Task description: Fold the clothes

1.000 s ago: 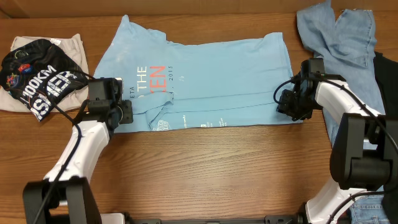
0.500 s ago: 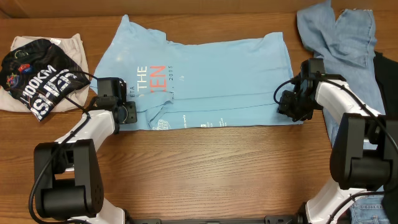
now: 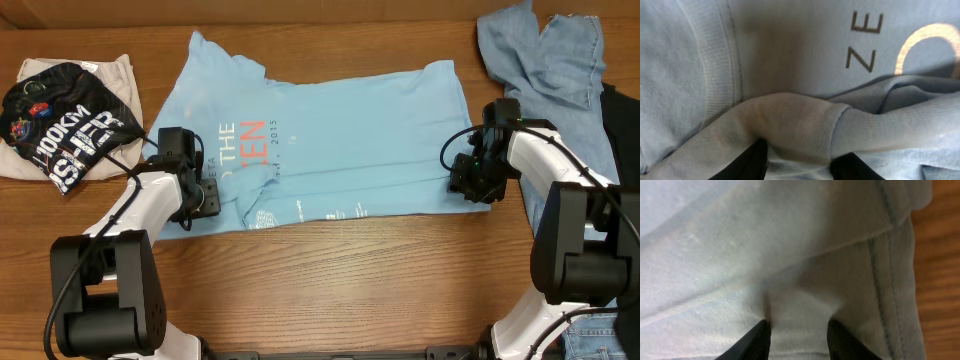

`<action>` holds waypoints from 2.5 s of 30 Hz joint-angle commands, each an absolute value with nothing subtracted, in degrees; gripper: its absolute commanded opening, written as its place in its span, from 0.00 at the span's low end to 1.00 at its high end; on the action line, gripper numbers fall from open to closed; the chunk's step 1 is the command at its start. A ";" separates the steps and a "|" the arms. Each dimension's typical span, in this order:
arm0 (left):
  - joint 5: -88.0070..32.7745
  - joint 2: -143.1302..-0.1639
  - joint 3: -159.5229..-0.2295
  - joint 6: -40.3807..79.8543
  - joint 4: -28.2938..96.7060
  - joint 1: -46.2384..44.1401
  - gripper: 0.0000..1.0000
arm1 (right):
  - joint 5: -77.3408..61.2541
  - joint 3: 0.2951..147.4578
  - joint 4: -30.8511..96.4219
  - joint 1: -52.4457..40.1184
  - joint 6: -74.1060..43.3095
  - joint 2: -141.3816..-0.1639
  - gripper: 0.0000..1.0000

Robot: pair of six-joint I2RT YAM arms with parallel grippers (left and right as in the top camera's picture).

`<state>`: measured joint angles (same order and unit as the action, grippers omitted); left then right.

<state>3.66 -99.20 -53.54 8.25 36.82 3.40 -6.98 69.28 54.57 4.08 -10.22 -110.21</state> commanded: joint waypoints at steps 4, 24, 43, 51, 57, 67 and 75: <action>4.47 -101.47 -50.83 11.40 42.22 3.70 0.43 | -4.97 68.29 59.35 4.23 -14.68 -112.55 0.41; 2.92 -101.47 -50.85 12.16 47.94 10.33 0.41 | -2.52 68.29 69.87 4.23 -20.21 -112.51 0.41; 0.27 -100.51 -58.30 11.49 47.35 10.31 0.47 | -2.63 68.31 72.23 4.23 -21.47 -103.81 0.40; -3.27 -91.79 -64.73 7.66 49.32 8.29 0.77 | -3.29 70.32 65.80 4.23 -17.54 -91.33 0.53; -7.77 -87.24 -69.58 2.37 47.53 7.97 1.00 | -7.29 73.30 61.34 4.23 -12.95 -85.82 0.79; -10.55 -102.83 -91.44 -0.32 48.12 10.92 1.00 | -7.77 73.47 64.14 4.23 -10.59 -85.23 0.78; -11.09 -126.04 -114.10 -3.03 55.96 11.40 1.00 | -7.79 73.47 65.08 4.23 -10.63 -85.23 0.75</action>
<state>-9.74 -119.72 -108.25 -0.78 55.05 11.03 -7.29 72.55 65.04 4.10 -11.22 -85.86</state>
